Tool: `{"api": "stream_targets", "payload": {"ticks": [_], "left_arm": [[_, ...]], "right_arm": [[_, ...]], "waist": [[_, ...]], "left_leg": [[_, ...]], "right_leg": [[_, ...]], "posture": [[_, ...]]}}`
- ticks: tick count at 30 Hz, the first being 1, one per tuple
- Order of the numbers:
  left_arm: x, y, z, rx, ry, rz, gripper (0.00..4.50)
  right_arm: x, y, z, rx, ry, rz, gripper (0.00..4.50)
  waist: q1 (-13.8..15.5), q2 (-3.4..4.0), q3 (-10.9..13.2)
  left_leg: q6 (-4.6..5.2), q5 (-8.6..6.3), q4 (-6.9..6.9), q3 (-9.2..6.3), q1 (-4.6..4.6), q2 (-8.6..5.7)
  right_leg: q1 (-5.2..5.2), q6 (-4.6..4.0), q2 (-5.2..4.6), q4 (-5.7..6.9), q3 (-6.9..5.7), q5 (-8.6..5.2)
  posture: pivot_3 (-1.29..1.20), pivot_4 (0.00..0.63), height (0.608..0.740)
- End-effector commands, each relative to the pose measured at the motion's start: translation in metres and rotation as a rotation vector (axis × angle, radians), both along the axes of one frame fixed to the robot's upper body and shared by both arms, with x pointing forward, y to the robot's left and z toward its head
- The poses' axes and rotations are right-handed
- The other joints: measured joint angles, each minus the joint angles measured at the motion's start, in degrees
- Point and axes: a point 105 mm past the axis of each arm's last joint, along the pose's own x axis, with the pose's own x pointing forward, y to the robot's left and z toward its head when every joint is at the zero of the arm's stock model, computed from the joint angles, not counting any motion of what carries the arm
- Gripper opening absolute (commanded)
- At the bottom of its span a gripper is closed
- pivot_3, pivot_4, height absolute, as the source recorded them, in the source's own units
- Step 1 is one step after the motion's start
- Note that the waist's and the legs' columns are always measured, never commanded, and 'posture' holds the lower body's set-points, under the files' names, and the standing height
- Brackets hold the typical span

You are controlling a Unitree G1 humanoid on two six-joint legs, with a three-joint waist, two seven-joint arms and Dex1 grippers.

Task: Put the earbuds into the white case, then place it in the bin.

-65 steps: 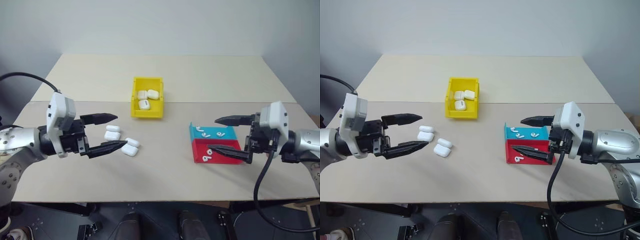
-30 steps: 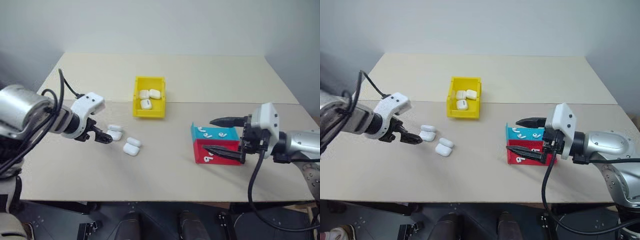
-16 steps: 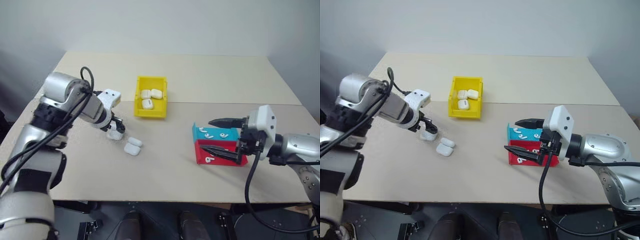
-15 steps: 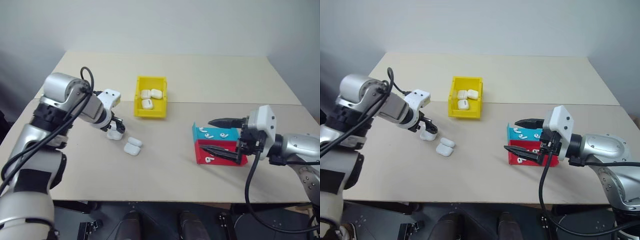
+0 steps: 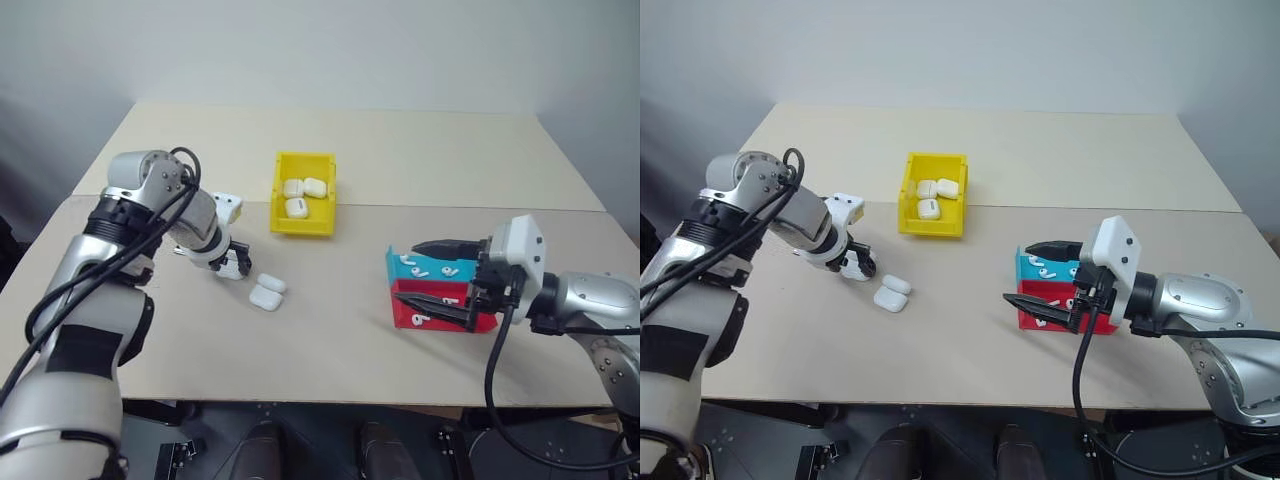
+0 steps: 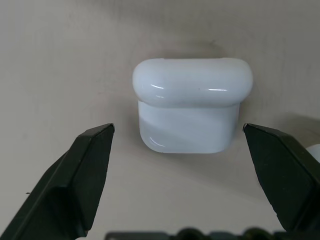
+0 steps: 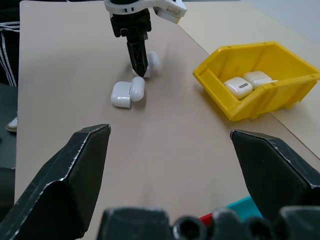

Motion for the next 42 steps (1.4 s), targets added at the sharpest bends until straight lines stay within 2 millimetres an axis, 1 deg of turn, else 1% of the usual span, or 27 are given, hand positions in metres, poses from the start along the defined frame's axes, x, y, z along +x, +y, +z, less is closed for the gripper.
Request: {"api": "stream_targets", "payload": {"ticks": [1,6,13,20,31,34,37,38,42], "left_arm": [[0.003,0.000,0.009,-0.011,-0.018,0.029,4.50],[0.005,0.001,0.004,-0.027,0.009,0.091,4.50],[0.007,-0.004,-0.002,-0.048,0.022,0.124,4.50],[0.009,0.001,-0.007,-0.041,0.002,0.156,4.50],[0.010,-0.002,-0.007,-0.056,-0.032,0.133,4.50],[0.010,-0.002,-0.006,-0.069,-0.049,0.119,3.87],[0.009,0.000,-0.007,-0.063,-0.057,0.116,2.94],[0.009,0.001,-0.007,-0.061,-0.057,0.119,2.82],[0.008,0.006,-0.007,-0.057,-0.066,0.125,2.82]], "right_arm": [[-0.006,0.002,0.006,0.008,-0.030,0.013,4.46],[-0.007,0.003,0.005,0.012,-0.027,0.013,4.46],[-0.007,0.003,0.006,0.007,-0.025,0.016,4.46],[-0.006,0.002,0.010,-0.002,-0.026,0.023,4.46],[-0.007,0.002,0.011,-0.010,-0.017,0.038,4.46],[-0.006,0.003,0.011,-0.011,-0.016,0.043,4.50],[-0.006,0.003,0.011,-0.011,-0.016,0.045,4.50],[-0.006,0.003,0.011,-0.011,-0.016,0.046,4.50],[-0.006,0.004,0.011,-0.010,-0.015,0.052,4.50]], "waist": [[0.01,0.00,0.00],[0.00,0.00,0.00],[0.06,0.00,0.00],[0.03,0.00,0.00],[0.07,0.00,-0.01],[0.07,-0.01,-0.01],[-0.01,0.00,-0.01],[-0.02,0.00,-0.01],[-0.08,0.00,-0.01]], "left_leg": [[0.00,0.00,0.00,0.00,0.00,0.00],[-0.02,0.01,0.01,0.00,0.00,-0.01],[-0.03,0.02,0.01,0.00,0.01,-0.03],[-0.07,0.04,0.01,-0.01,0.03,-0.04],[-0.16,0.10,0.01,-0.03,0.07,-0.05],[-0.19,0.11,0.02,-0.04,0.07,-0.05],[-0.19,0.11,0.00,-0.04,0.07,-0.05],[-0.19,0.11,0.00,-0.05,0.07,-0.04],[-0.19,0.11,0.00,-0.04,0.07,-0.04]], "right_leg": [[0.00,0.00,0.00,0.00,0.00,0.00],[0.00,0.00,0.00,0.00,0.00,0.00],[0.02,0.00,-0.01,0.00,-0.01,0.00],[0.05,0.01,-0.02,0.03,-0.02,0.01],[0.07,0.02,-0.03,0.11,-0.02,0.02],[0.08,0.03,-0.03,0.11,-0.02,0.04],[0.06,0.03,-0.03,0.10,-0.02,0.04],[0.05,0.03,-0.03,0.10,-0.02,0.04],[0.06,0.03,-0.03,0.10,-0.02,0.04]], "posture": [[0.00,0.150,0.740],[0.00,0.150,0.740],[0.00,0.150,0.740],[0.00,0.150,0.740],[0.00,0.150,0.740],[0.00,0.150,0.740],[0.00,0.150,0.740],[0.00,0.150,0.740],[0.00,0.150,0.740]]}}
